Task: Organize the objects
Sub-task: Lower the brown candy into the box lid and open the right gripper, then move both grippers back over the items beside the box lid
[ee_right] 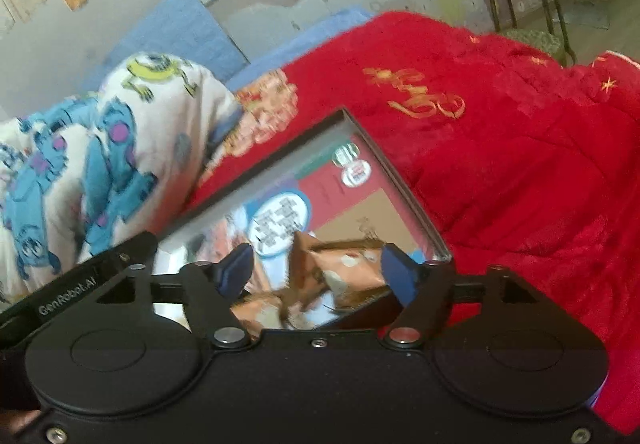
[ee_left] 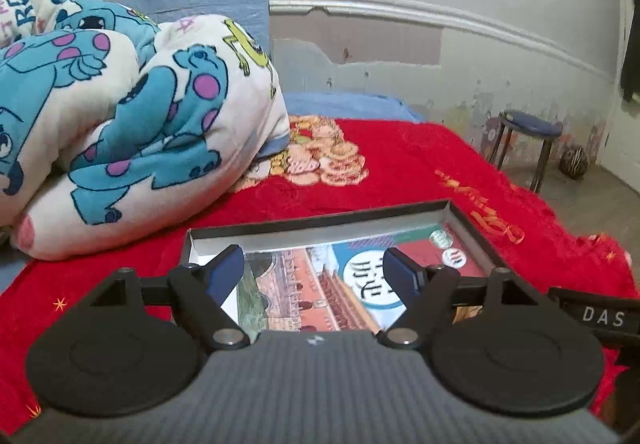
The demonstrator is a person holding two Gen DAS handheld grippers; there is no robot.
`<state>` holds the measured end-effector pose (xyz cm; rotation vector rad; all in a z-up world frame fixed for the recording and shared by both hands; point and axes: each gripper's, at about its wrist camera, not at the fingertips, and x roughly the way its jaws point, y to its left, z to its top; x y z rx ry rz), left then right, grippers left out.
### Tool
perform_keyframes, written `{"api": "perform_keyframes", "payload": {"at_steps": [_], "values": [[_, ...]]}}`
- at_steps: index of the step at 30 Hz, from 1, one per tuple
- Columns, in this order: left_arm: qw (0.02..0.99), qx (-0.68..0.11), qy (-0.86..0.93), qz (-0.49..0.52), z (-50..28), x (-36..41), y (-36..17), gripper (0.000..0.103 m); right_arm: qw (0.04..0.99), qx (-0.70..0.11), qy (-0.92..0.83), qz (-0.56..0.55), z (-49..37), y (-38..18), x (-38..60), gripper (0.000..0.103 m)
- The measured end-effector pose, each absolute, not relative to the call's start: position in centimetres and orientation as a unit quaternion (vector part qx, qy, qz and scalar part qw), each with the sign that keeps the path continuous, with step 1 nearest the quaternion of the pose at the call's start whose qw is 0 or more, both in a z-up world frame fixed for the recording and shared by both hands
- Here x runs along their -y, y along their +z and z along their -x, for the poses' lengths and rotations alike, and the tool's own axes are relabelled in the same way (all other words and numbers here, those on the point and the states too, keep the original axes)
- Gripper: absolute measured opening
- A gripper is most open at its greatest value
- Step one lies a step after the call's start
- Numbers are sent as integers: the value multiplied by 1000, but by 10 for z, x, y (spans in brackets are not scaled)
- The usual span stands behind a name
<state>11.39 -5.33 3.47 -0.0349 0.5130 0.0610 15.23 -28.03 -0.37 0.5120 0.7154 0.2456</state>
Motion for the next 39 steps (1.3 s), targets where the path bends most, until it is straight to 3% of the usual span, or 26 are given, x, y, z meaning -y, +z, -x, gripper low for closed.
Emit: {"api": "perform_keyframes", "payload": {"at_steps": [6,14,22,32,39], "values": [[973,-229,24,11,-92,58,59,89,919,-294,130,-227,-130,16,274,83],[978,-210,-5,7,-64,61,97,91,933,-264,134,-206,-90,36,273,83],[982,-190,-17,-15,-22,49,127,93,911,-275,137,-276,-59,41,292,83],[978,-186,-84,45,11,15,108,93,912,-283,127,-270,-50,38,295,83],[967,-217,-75,114,3,-9,73,92,909,-309,152,-235,-60,28,265,72]]}}
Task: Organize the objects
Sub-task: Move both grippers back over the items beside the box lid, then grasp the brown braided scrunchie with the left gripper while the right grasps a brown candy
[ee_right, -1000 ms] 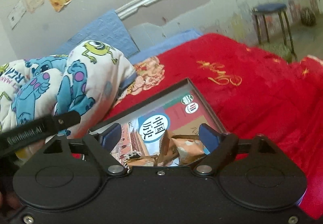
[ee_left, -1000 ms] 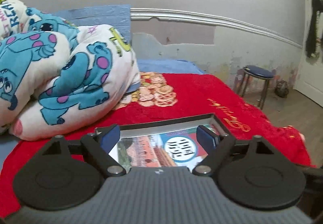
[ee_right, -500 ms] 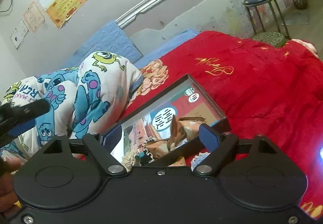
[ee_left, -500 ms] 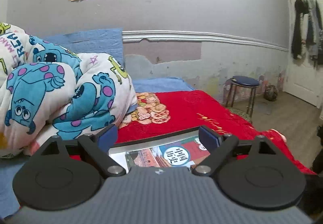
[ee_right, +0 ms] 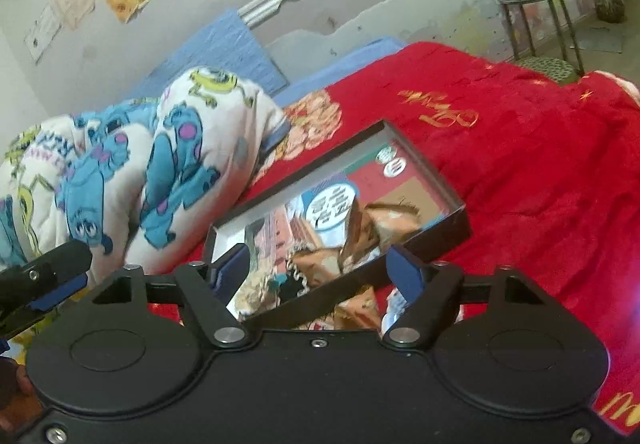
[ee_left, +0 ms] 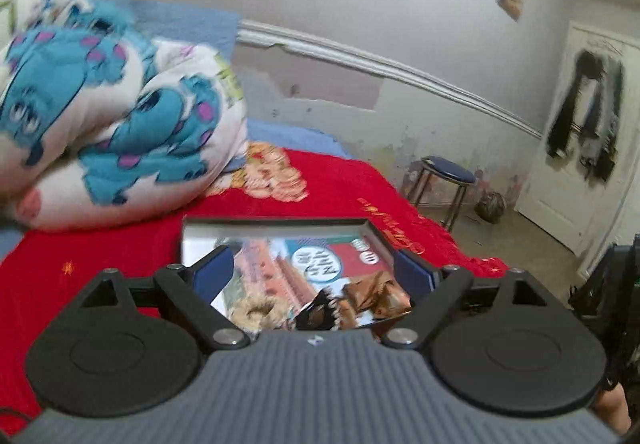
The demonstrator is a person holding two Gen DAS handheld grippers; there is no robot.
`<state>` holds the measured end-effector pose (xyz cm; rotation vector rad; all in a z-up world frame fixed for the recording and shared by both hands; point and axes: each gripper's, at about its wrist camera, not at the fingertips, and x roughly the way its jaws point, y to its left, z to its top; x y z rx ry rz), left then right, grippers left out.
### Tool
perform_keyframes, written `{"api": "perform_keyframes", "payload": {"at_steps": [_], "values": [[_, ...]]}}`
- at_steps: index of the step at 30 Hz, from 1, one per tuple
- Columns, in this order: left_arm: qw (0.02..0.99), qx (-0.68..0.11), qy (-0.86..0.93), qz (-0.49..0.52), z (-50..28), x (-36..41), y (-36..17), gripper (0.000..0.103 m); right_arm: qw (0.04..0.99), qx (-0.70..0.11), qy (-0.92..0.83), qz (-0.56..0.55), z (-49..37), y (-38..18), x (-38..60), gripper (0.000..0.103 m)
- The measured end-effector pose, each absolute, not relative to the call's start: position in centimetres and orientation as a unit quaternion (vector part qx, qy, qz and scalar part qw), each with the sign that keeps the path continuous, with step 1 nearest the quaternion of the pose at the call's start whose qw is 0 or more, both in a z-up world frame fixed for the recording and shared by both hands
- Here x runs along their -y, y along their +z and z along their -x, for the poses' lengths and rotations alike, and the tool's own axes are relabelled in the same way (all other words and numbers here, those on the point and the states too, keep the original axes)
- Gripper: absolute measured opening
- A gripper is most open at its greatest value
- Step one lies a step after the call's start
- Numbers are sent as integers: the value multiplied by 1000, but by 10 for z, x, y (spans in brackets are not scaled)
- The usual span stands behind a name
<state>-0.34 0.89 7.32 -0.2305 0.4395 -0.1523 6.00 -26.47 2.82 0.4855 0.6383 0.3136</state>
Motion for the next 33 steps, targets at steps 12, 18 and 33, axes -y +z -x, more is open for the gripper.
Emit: {"api": "perform_keyframes", "payload": {"at_steps": [12,18,33], "values": [[927,-352,22,128,-28,-7,-4,85,895,-365,126,-223,-83,-8,241,51],[908,-395,29,135,-34,1,-30,77,884,-394,135,-212,-94,-25,231,45],[900,-413,64,125,-42,5,-47,60,883,-405,117,-209,-102,-41,229,39]]}}
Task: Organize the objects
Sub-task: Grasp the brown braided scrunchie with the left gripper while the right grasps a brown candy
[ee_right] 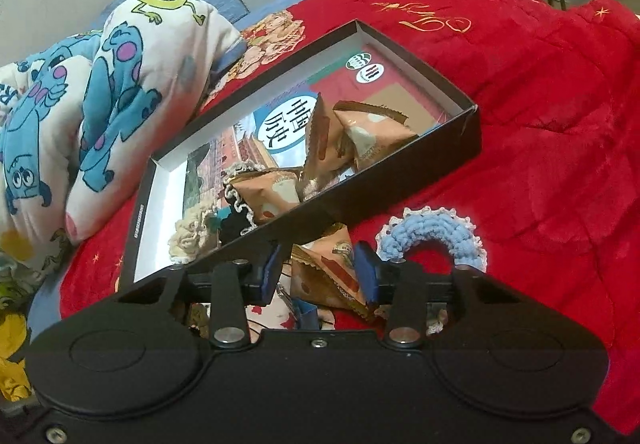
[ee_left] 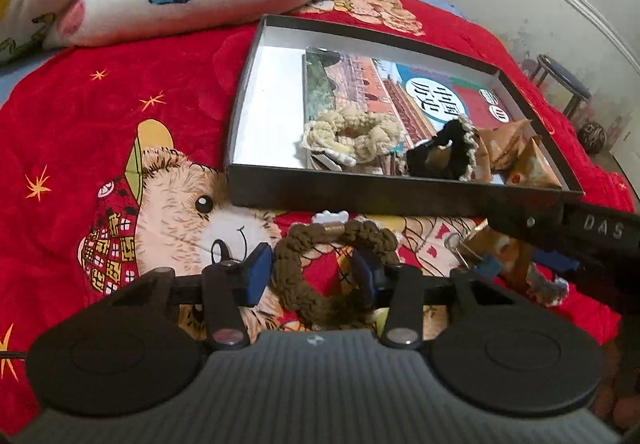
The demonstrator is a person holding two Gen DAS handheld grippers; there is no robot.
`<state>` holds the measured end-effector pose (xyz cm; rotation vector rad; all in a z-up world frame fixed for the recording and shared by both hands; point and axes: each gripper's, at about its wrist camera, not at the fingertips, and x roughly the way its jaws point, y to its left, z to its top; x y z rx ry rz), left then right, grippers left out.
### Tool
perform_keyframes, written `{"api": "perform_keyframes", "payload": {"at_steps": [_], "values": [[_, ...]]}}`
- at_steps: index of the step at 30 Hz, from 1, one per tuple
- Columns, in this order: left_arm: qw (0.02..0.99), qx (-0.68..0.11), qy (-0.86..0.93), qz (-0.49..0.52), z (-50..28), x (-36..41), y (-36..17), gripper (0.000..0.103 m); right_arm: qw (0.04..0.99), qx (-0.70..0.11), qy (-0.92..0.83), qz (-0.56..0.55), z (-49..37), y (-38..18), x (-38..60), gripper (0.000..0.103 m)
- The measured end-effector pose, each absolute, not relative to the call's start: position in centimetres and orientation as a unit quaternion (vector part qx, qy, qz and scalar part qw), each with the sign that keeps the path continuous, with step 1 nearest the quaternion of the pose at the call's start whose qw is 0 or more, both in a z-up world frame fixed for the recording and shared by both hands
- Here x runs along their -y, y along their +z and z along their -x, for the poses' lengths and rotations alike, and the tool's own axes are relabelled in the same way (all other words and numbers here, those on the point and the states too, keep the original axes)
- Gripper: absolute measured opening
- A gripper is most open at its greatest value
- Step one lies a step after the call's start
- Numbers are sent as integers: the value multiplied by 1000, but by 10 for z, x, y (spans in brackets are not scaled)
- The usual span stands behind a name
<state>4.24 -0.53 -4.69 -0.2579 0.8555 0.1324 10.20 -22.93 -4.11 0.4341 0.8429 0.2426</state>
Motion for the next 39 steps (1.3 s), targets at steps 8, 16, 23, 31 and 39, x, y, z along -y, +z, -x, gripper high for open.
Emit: {"api": "perform_keyframes", "payload": {"at_steps": [8,16,23,31,39], "values": [[891,-437,64,101,-51,8,-47,58,884,-418,116,-177,-102,-48,217,38],[894,-433,65,95,-52,8,-47,14,880,-419,114,-191,-107,-51,220,38],[892,-438,71,88,-52,10,-46,14,884,-414,110,-187,-106,-50,218,36],[889,-443,78,83,-53,9,-44,14,888,-407,106,-184,-105,-47,216,34],[888,-446,77,76,-53,10,-43,12,891,-401,107,-185,-103,-44,216,33]]}}
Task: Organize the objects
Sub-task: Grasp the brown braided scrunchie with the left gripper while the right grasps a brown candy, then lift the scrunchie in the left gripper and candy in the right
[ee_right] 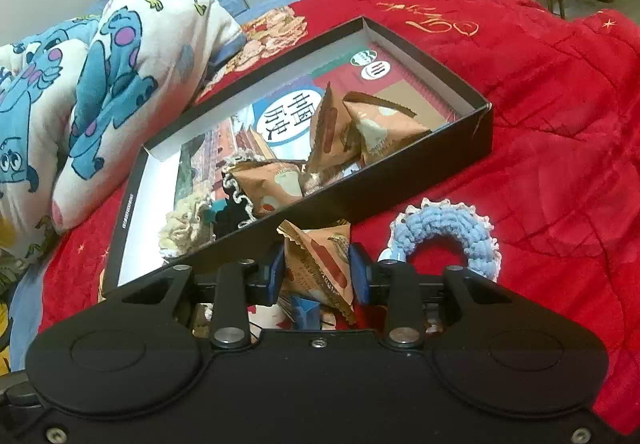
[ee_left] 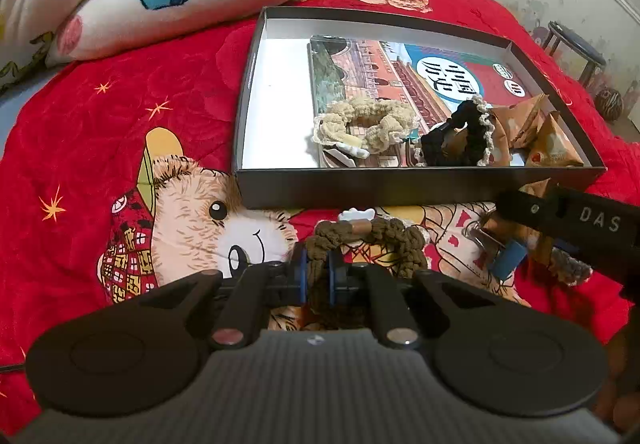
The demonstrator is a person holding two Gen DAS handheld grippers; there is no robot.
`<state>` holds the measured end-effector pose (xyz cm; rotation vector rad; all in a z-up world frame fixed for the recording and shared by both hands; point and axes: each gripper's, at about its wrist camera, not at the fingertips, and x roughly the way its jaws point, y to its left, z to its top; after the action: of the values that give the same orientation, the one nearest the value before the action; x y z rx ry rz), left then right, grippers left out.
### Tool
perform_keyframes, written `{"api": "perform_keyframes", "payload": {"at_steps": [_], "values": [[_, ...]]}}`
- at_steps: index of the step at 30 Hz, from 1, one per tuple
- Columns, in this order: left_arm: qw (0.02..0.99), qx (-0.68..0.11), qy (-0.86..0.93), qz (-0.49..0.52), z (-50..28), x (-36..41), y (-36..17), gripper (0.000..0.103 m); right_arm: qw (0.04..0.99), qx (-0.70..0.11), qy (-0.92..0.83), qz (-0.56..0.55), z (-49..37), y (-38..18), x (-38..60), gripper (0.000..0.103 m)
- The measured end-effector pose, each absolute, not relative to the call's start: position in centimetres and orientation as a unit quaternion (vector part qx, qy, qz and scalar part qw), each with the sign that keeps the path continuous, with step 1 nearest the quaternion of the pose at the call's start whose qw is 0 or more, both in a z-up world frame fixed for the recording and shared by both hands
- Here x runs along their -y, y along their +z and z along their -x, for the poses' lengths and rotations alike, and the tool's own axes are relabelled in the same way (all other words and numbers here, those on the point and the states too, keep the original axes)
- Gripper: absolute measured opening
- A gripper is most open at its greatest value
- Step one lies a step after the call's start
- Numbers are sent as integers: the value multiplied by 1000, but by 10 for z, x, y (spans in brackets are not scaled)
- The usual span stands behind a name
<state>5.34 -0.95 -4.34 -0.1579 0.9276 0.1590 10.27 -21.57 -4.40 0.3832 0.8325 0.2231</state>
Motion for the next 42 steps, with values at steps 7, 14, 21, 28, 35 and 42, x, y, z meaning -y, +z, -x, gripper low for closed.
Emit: {"api": "perform_keyframes", "payload": {"at_steps": [7,14,21,28,35,42], "values": [[888,-444,82,83,-53,6,-41,12,900,-377,113,-189,-97,-35,216,32],[893,-432,76,97,-50,3,-31,12,904,-365,113,-194,-94,-30,217,32],[901,-416,68,101,-46,5,-22,12,913,-341,117,-189,-88,-21,216,32],[908,-403,66,93,-44,7,-17,12,921,-320,132,-180,-81,-11,210,32],[916,-383,62,101,-39,6,-8,12,920,-310,144,-191,-79,-6,212,32],[933,-338,52,114,-31,5,8,12,918,-300,161,-206,-77,0,213,32]]}}
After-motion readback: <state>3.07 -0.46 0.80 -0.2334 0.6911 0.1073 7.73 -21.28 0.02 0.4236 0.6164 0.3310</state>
